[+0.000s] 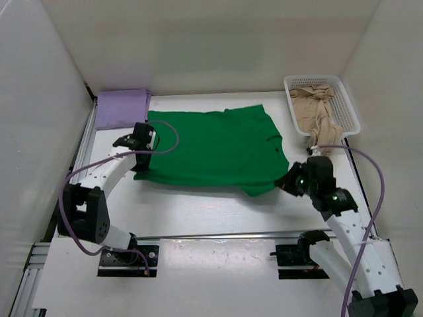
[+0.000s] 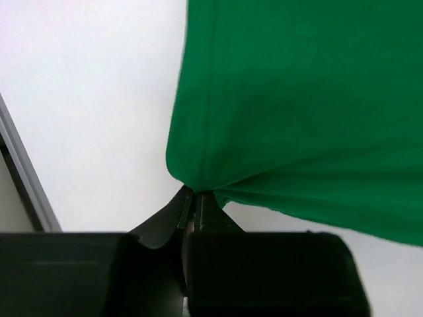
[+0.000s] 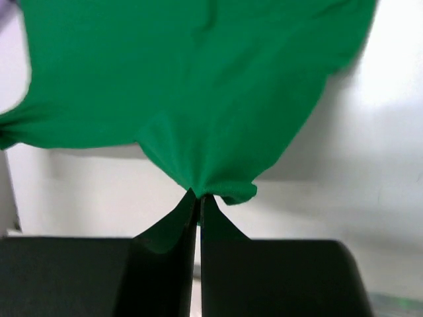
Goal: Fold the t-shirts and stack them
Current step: Flatten out the tshirt, then fold the flattened tshirt in 1/3 of the way
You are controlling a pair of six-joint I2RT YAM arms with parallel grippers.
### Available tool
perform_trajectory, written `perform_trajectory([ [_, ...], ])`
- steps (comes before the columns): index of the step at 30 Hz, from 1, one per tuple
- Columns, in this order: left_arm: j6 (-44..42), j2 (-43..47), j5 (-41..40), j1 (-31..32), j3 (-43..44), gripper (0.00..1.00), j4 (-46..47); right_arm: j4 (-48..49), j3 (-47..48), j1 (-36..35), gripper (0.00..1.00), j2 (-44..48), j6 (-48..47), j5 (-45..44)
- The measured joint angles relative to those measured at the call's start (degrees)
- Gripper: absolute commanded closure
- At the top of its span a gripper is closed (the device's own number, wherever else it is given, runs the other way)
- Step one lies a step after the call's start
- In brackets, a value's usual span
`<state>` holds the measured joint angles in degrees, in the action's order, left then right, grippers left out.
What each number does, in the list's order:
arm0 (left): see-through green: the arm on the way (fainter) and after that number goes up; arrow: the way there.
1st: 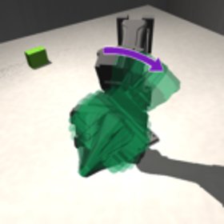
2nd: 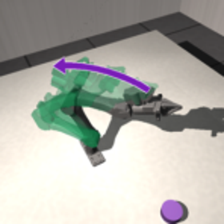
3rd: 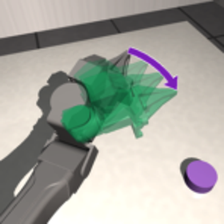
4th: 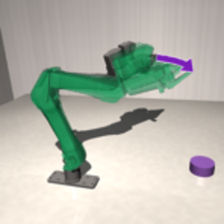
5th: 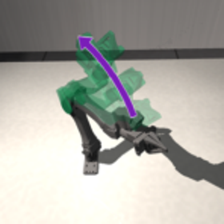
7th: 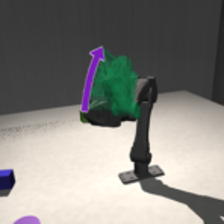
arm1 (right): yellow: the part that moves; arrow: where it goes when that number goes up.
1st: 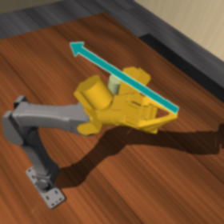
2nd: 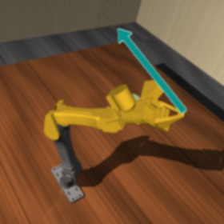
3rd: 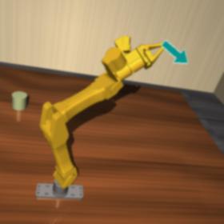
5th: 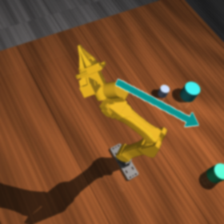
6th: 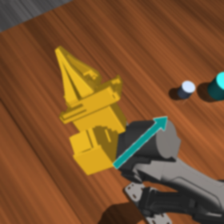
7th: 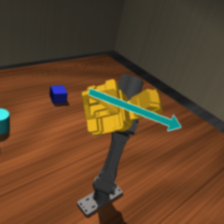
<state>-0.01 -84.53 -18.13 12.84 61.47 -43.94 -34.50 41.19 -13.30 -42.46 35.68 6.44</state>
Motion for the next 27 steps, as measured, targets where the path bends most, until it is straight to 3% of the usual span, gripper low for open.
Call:
perform_trajectory([
  [5, -0.07, 3.39, -0.48, 0.0, -8.09, 0.78, -4.2, -1.99, -13.2, -3.54, 1.0, 4.17, 5.03, -0.35],
  [11, -0.02, 6.29, 0.57, -0.09, -10.78, 0.75, -7.41, -3.91, -14.16, -3.87, 1.0, 4.2, 6.84, -2.36],
  [15, -0.02, 6.56, 1.55, -0.7, -9.6, 0.78, -8.07, -2.19, -9.9, -3.98, 1.0, -3.89, 4.76, -3.58],
  [18, 0.07, 3.37, 2.38, -1.84, -4.98, 0.9, -8.39, 0.04, -4.83, -2.97, 1.0, -12.35, 2.01, -4.57],
  [27, -0.02, -14.51, 3.63, -3.82, 10.97, 0.9, -6.78, 6.25, 12.07, 1.77, 1.0, -35.63, -5.33, -4.72],
])
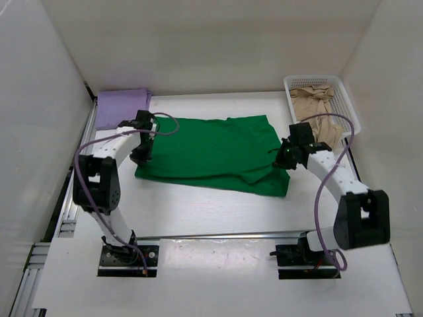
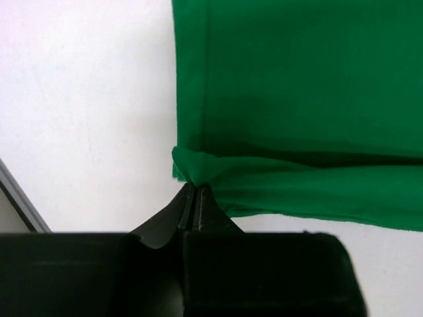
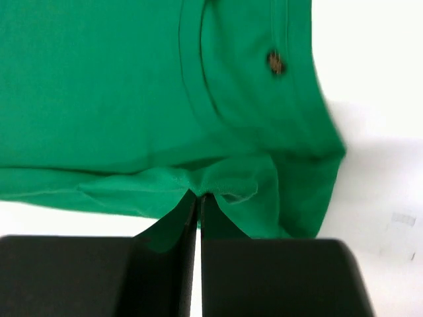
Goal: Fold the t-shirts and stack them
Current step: Fold the flattened tshirt in 1/3 of the way
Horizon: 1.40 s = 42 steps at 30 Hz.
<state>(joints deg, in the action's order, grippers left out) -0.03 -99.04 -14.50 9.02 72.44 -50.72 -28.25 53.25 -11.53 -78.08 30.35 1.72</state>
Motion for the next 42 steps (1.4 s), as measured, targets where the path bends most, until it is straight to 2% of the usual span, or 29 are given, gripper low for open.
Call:
perform_trajectory([
  [7, 0.02, -9.29, 0.02, -1.66, 8.76, 0.9, -0.11, 0.15, 10.54, 2.58, 1.0, -14.25, -4.26, 0.15],
  [13, 0.02, -12.87, 0.17, -3.06, 12.35, 0.9, -0.02, -0.28, 15.76, 3.63, 1.0, -21.55, -6.36, 0.42],
  [18, 0.0, -15.87, 0.57, -3.54, 14.1, 0.79, -0.66, -1.62, 18.67, 4.26, 1.0, -24.52, -6.88, 0.48],
  [21, -0.09, -17.92, 0.9, -4.13, 16.59, 0.65, -1.51, -2.43, 21.86, 4.31, 0.99, -26.95, -6.97, 0.61],
  [23, -0.04, -19.61, 1.27, -4.9, 19.3, 0.61, -2.25, -3.54, 24.85, 4.39, 0.9, -29.0, -7.04, 0.61],
  [24, -0.07, -20.55, 1.44, -5.42, 20.94, 0.49, -2.47, -4.04, 26.58, 4.46, 0.86, -30.12, -7.08, 0.61],
  [28, -0.15, -24.92, 2.21, -8.55, 30.25, 0.35, -4.35, -6.32, 33.81, 4.83, 0.68, -34.14, -6.97, 0.11],
  [30, -0.02, -26.71, 3.21, -10.78, 35.26, 0.33, -4.85, -6.91, 36.2, 5.03, 0.62, -34.71, -6.84, -0.33],
  [31, 0.0, -27.08, 3.67, -12.11, 37.11, 0.32, -4.87, -7.28, 37.07, 5.09, 0.52, -34.71, -6.71, -0.48],
  [33, 0.0, -26.82, 4.76, -14.43, 38.71, 0.3, -4.81, -8.07, 38.73, 5.14, 0.46, -34.56, -6.75, -0.7],
  [34, 0.02, -26.34, 5.31, -15.54, 38.71, 0.3, -4.79, -8.33, 39.12, 5.14, 0.46, -34.34, -6.73, -0.83],
  [35, 0.02, -25.62, 5.73, -16.55, 37.94, 0.3, -4.57, -8.76, 39.23, 5.14, 0.4, -33.99, -6.75, -0.94],
  [37, 0.02, -22.82, 6.91, -17.73, 33.7, 0.27, -4.37, -10.64, 39.12, 5.14, 0.35, -32.68, -6.62, -0.85],
  [38, 0.02, -21.16, 7.91, -17.84, 30.8, 0.26, -4.17, -11.02, 38.34, 5.14, 0.29, -31.56, -6.43, -0.85],
  [42, 0.04, -15.34, 12.52, -16.44, 17.77, 0.25, -5.2, -12.41, 29.16, 5.14, 0.16, -22.03, -5.2, -1.2],
])
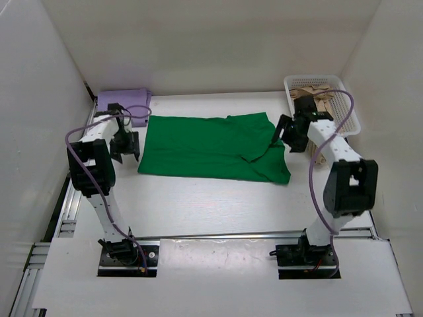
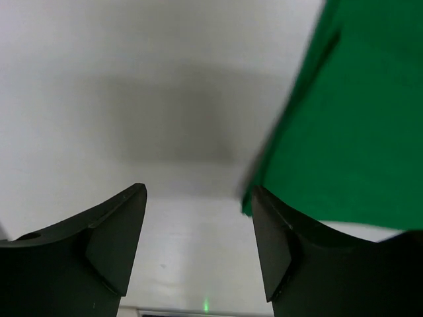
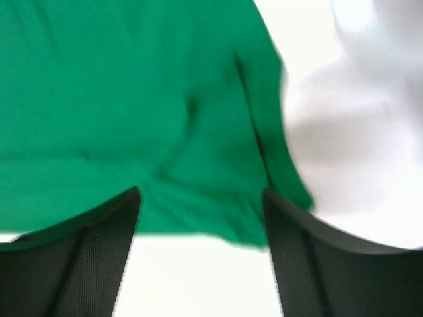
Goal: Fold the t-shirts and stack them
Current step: Fold the flattened tshirt in 1/3 of the way
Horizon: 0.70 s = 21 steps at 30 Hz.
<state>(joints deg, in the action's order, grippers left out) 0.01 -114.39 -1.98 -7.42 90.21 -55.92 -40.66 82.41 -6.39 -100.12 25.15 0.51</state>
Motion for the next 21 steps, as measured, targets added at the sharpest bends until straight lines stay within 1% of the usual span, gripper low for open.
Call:
perform_trajectory([
  [3, -0.04, 0.63, 2.78, 1.51, -6.58, 0.24, -0.59, -1.7, -9.07, 0.0, 0.11, 7.32, 1.11, -0.87],
  [4, 0.0, 0.48, 3.39, 2.03, -7.96, 0.24, -0.7, -2.34, -11.82, 0.0, 0.11, 8.79, 1.55, -1.31],
  [7, -0.02, 0.22, 4.66, 2.6, -8.98, 0.24, -0.61, -2.73, -18.91, 0.24, 0.11, 9.49, 2.32, -1.4],
  [8, -0.02, 0.2, 4.92, 2.62, -8.96, 0.27, -0.2, -2.62, -20.9, 0.37, 0.11, 8.94, 2.58, -1.22],
  [10, 0.09, -0.04, 5.53, 2.62, -8.72, 0.37, 0.24, -2.16, -23.56, 0.83, 0.11, 7.23, 2.99, -0.87],
  [11, -0.02, -0.44, 5.9, 2.62, -8.41, 0.54, 0.37, -1.49, -24.39, 1.2, 0.14, 6.21, 3.23, -0.37],
  [12, 0.11, -0.83, 6.4, 2.62, -8.04, 0.63, 0.46, -0.61, -24.92, 1.68, 0.16, 5.14, 3.48, 0.02],
  [13, 0.07, -1.4, 6.93, 2.62, -7.74, 0.74, 0.52, 0.17, -25.16, 2.23, 0.25, 4.26, 3.89, 0.39],
  [14, 0.22, -1.75, 7.34, 2.62, -7.58, 0.83, 0.59, 0.74, -25.18, 2.86, 0.32, 3.34, 4.31, 0.83],
  [15, 0.39, -1.99, 8.0, 2.62, -7.41, 0.9, 0.39, 1.05, -25.14, 3.23, 0.43, 3.23, 4.55, 1.2],
  [16, 0.37, -2.01, 8.33, 2.62, -7.32, 0.9, 0.33, 1.92, -25.2, 3.63, 0.63, 3.26, 4.9, 1.46],
  [18, 0.2, -1.99, 8.48, 2.64, -7.32, 0.9, 0.33, 4.15, -25.42, 4.09, 0.84, 3.1, 5.38, 1.88],
  [20, 0.22, -1.88, 8.33, 2.67, -7.52, 0.9, 0.44, 6.05, -26.12, 4.09, 1.0, 3.1, 6.29, 2.29],
  [21, 0.24, -1.53, 8.09, 2.67, -7.91, 0.9, 0.63, 6.54, -26.4, 4.09, 1.0, 3.34, 6.32, 2.4],
])
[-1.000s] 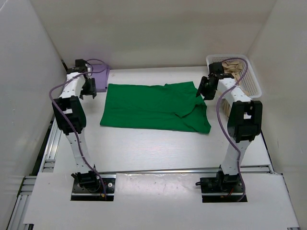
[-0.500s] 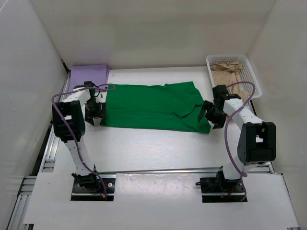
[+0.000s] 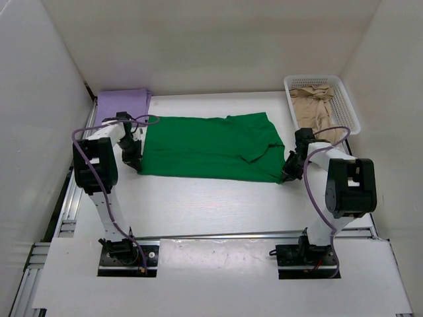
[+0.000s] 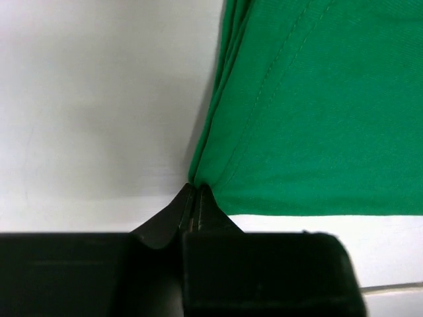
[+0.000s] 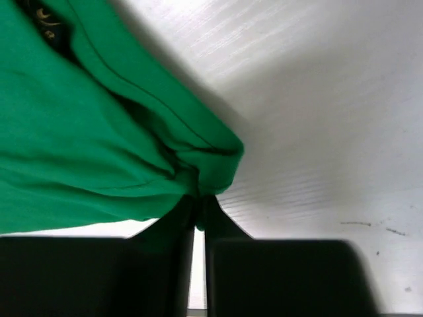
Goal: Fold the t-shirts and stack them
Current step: Fold the flattened tshirt in 1/3 of the way
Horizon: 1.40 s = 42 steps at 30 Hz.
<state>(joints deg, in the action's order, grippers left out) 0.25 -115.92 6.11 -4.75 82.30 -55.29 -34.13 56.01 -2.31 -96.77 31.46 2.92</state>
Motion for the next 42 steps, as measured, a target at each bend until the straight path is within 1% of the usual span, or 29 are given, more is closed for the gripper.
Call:
perform_trajectory([
  [3, 0.0, 2.32, -2.08, -0.07, -2.97, 0.9, 0.63, 1.4, -1.86, -0.07, 1.0, 1.81, 0.28, -0.17],
  [6, 0.02, 6.43, -4.72, -0.68, -7.21, 0.9, 0.0, 1.4, -6.23, -0.09, 1.0, 6.08, 0.81, -0.42],
  [10, 0.09, 15.13, -8.81, -1.62, -14.75, 0.9, -0.31, -1.33, -15.26, -0.46, 1.0, 17.07, 2.71, -0.33],
  [13, 0.11, 21.16, -11.85, -1.86, -20.81, 0.9, -1.01, -3.98, -21.38, -2.21, 1.0, 26.01, 4.44, 0.04],
  [16, 0.07, 24.0, -14.67, -2.12, -25.09, 0.88, -1.73, -6.73, -25.73, -5.4, 1.0, 32.68, 7.04, 0.09],
  [18, 0.0, 24.46, -16.35, -2.54, -26.97, 0.75, -1.81, -8.15, -27.91, -7.28, 1.0, 36.15, 8.7, 0.15],
  [19, -0.13, 24.55, -17.05, -2.73, -27.65, 0.67, -1.88, -8.81, -28.68, -7.82, 1.0, 37.44, 9.38, 0.15],
  [20, -0.24, 24.63, -18.21, -3.02, -28.09, 0.58, -2.03, -9.46, -28.98, -8.2, 1.0, 38.12, 9.94, 0.0],
  [21, -0.17, 24.76, -19.5, -3.32, -28.3, 0.45, -2.16, -9.9, -29.09, -8.41, 1.0, 38.51, 10.43, -0.39],
  [24, -0.24, 26.05, -25.35, -3.21, -27.74, 0.36, -1.25, -9.92, -29.07, -8.61, 1.0, 37.68, 11.26, -1.33],
  [26, -0.24, 27.58, -28.92, -0.85, -24.52, 0.31, -0.98, -9.94, -28.81, -8.66, 1.0, 36.39, 11.54, -1.38],
  [28, -0.22, 29.16, -31.19, 5.18, -18.47, 0.3, 0.33, -9.99, -28.55, -8.66, 1.0, 35.8, 11.61, -1.42],
  [29, -0.17, 29.35, -31.76, 9.68, -14.27, 0.3, 1.01, -10.03, -28.48, -8.66, 1.0, 35.67, 11.63, -1.44],
  [31, -0.2, 29.14, -31.87, 20.0, -6.91, 0.3, 3.96, -10.03, -28.46, -8.66, 1.0, 35.65, 11.67, -1.44],
  [33, -0.26, 28.13, -30.97, 32.37, -1.29, 0.3, 6.64, -10.08, -28.44, -8.68, 1.0, 35.63, 11.82, -1.44],
  [35, -0.28, 25.64, -27.98, 45.07, 1.53, 0.3, 9.55, -10.08, -28.44, -8.63, 1.0, 35.63, 12.02, -1.49],
  [37, -0.28, 21.4, -24.13, 54.69, 2.71, 0.36, 11.89, -10.05, -28.48, -8.59, 1.0, 35.63, 12.48, -1.44],
  [39, -0.31, 15.15, -19.8, 61.83, 4.63, 0.39, 13.31, -9.84, -28.61, -8.26, 1.0, 35.63, 13.09, -1.22],
  [40, -0.33, 11.5, -17.64, 64.41, 5.77, 0.4, 13.77, -9.73, -28.72, -8.0, 1.0, 35.65, 13.25, -1.03],
  [42, -0.42, 4.48, -14.4, 67.6, 8.41, 0.4, 14.23, -9.68, -28.76, -7.5, 1.0, 35.56, 13.53, -0.59],
])
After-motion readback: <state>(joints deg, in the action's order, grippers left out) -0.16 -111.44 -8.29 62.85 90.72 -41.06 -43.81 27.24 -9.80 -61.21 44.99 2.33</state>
